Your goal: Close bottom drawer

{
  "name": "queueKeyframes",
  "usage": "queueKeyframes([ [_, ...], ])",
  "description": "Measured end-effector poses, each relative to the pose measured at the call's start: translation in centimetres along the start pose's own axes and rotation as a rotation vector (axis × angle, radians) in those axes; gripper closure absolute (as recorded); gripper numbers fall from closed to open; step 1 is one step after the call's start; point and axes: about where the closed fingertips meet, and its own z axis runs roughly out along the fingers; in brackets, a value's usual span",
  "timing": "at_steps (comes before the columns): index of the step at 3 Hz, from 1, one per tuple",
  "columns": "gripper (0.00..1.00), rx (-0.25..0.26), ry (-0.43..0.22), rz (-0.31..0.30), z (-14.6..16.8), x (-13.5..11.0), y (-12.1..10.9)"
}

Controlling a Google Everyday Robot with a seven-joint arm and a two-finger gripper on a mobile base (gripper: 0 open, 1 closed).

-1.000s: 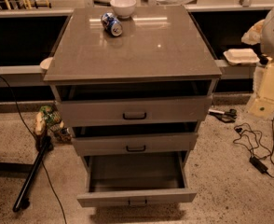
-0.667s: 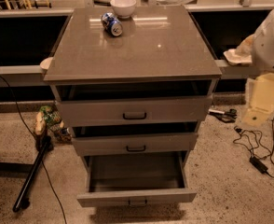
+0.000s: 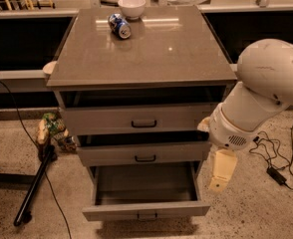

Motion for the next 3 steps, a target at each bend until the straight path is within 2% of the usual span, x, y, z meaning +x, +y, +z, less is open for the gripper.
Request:
queueKeyframes([
  [1,0.0,0.0,0.0,0.0,0.0,0.0,0.0],
  [2,0.0,-0.006,-0.01,-0.001,2.2,0.3,-0.8],
  [3,0.0,-0.02,-0.038,-0.032,7.2,0.8,-2.0],
])
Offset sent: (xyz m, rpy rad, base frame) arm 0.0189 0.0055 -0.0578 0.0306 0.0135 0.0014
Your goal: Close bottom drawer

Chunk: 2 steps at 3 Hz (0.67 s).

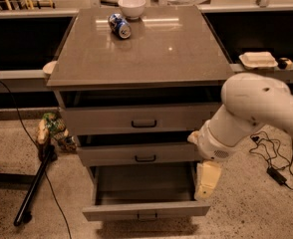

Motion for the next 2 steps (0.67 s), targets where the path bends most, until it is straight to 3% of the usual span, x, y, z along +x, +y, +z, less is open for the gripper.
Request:
queueKeyframes([
  [2,0.0,-0.028,-0.082,-0.026,10.9,0.5,-1.2],
])
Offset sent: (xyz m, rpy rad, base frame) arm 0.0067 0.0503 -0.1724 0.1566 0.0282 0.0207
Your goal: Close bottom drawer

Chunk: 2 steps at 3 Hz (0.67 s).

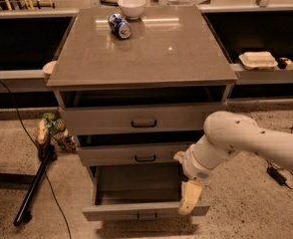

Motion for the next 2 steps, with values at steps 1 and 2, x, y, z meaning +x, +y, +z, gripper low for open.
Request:
queueKeyframes([
  [1,0.0,-0.028,-0.056,0.012,5.1,0.7,-0.2],
  [2,0.0,-0.068,-0.108,0.023,10.0,1.3,0.0],
])
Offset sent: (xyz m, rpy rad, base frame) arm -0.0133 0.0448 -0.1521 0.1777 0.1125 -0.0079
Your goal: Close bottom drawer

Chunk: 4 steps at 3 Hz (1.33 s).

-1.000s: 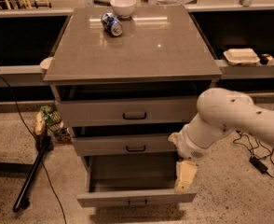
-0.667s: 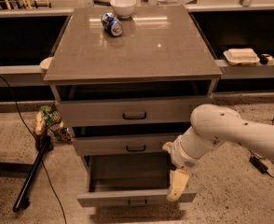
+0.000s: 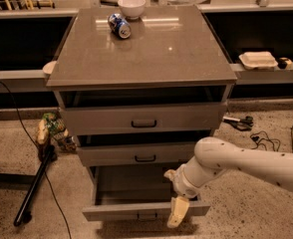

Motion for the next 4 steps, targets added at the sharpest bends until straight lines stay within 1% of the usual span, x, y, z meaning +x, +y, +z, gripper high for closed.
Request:
queueKeyframes([
  [1,0.0,-0.02,-0.064,0.031,4.3,0.9,-0.3],
  [2,0.0,-0.02,-0.064,0.031,4.3,0.9,-0.3],
  [3,0.0,0.002,-0.026,0.002,7.5,3.5,-2.0],
  [4,0.0,0.008,0.009,-0.039,11.8,7.1,-3.6],
])
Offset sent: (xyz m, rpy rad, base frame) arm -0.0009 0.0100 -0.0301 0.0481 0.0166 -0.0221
